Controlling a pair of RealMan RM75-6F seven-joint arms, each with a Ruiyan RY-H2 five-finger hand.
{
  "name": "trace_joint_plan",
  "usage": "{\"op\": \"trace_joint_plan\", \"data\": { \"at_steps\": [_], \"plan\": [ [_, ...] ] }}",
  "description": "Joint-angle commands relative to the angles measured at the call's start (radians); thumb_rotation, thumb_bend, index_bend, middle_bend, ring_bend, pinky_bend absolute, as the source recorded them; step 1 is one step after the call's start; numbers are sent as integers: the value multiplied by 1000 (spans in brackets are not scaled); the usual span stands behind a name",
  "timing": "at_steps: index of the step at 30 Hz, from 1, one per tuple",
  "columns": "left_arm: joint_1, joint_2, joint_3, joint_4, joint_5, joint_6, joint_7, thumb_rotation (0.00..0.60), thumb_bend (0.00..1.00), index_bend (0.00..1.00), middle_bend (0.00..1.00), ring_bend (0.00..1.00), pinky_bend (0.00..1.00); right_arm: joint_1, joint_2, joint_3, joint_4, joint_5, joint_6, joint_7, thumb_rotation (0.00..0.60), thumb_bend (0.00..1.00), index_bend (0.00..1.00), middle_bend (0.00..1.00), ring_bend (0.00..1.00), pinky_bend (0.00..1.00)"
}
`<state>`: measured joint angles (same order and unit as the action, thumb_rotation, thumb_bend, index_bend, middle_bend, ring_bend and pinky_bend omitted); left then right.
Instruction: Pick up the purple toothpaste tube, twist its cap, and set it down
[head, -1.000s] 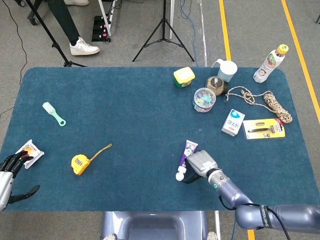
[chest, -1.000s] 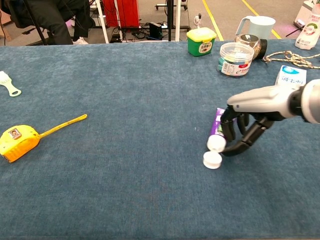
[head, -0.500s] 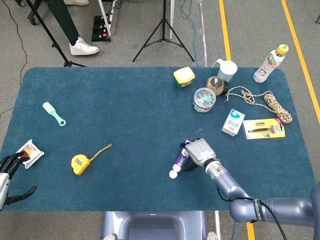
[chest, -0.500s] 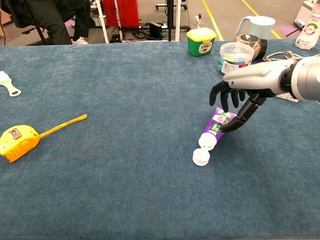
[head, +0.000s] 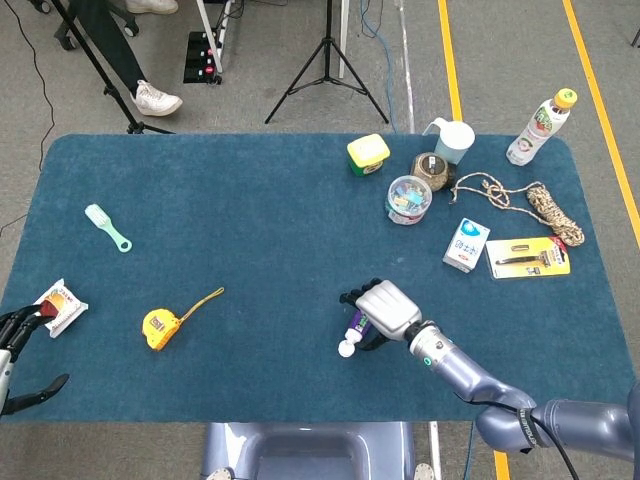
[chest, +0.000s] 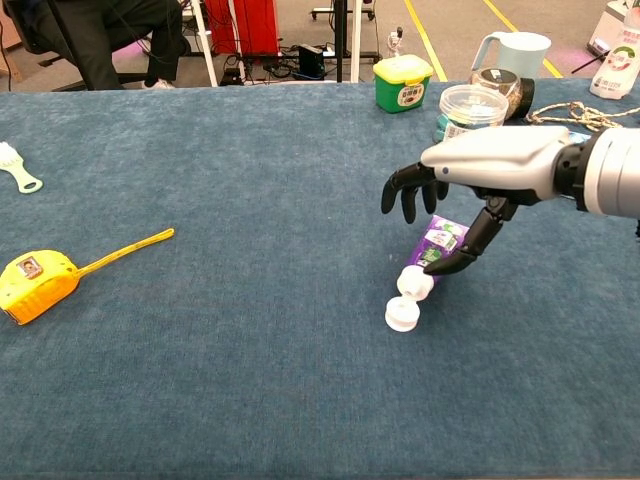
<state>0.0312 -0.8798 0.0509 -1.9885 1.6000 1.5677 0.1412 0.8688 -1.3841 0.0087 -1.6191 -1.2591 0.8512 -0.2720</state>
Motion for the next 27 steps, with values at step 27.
{"op": "trace_joint_plan", "data": {
  "at_steps": [27],
  "plan": [
    [8,5,3,-10,13,-6,-7,533,151,207,168,143,284,-18,-11,-15,151,-39,-126,75,391,278,249,341,384,264]
  ]
}}
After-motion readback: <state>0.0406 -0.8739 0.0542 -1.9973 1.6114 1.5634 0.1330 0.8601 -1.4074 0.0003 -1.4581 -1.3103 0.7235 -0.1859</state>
